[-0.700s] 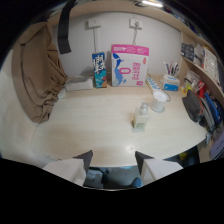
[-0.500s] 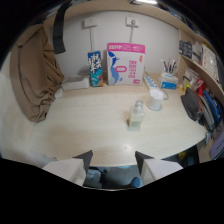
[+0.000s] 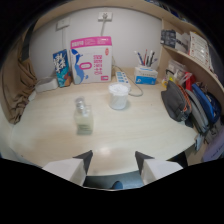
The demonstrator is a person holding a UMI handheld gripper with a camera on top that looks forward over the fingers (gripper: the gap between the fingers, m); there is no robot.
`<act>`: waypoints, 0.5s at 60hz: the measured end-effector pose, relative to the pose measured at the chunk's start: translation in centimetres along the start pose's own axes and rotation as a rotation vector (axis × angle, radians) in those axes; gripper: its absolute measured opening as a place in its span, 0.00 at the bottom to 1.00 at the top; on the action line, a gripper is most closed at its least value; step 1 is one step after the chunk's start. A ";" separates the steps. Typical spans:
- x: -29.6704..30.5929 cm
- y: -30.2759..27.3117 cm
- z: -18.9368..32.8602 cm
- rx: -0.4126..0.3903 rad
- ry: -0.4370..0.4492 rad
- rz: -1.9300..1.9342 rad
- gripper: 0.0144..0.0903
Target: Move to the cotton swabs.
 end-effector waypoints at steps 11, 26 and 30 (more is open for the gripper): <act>3.2 -1.8 4.1 0.001 -0.019 -0.016 0.96; 3.8 -6.0 9.8 0.033 -0.067 -0.066 0.96; 3.6 -7.4 11.0 0.048 -0.077 -0.071 0.96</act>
